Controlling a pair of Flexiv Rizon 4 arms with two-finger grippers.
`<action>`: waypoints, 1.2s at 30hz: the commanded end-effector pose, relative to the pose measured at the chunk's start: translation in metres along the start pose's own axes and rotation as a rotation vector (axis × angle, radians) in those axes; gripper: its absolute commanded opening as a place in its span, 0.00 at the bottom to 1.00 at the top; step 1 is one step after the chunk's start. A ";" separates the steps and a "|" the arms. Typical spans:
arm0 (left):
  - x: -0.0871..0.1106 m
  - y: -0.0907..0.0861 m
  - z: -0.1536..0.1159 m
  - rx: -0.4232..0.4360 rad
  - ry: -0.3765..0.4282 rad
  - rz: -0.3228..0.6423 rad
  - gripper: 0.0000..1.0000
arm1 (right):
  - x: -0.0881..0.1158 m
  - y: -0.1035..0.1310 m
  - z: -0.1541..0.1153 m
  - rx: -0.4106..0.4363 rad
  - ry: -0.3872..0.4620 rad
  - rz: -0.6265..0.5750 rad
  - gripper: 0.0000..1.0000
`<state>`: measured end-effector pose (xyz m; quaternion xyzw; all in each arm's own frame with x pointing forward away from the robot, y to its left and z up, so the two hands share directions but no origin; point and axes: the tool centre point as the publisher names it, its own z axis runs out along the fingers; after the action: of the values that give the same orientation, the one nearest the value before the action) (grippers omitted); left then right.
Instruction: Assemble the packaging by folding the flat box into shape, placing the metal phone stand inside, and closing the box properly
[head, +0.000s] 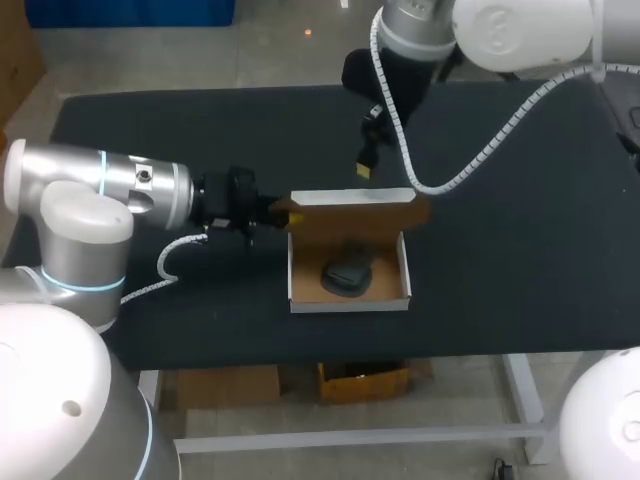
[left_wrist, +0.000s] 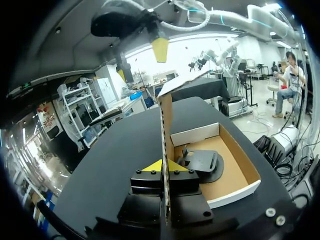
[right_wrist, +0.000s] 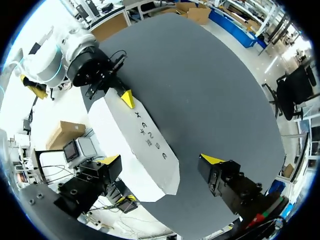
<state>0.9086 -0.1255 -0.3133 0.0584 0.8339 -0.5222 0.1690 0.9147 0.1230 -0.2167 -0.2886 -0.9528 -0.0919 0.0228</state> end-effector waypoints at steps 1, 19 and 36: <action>0.006 0.000 -0.001 0.005 -0.051 0.030 0.00 | -0.006 -0.015 0.001 -0.043 0.036 0.104 1.00; 0.012 0.014 0.002 -0.005 -0.111 0.172 0.00 | 0.005 -0.044 0.019 0.039 0.047 0.492 1.00; 0.018 0.013 0.001 0.013 -0.114 0.234 0.00 | 0.007 -0.041 0.019 0.064 0.069 0.521 1.00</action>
<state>0.8981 -0.1228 -0.3290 0.1277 0.8093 -0.5056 0.2704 0.8857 0.0936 -0.2434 -0.5110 -0.8533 -0.0733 0.0733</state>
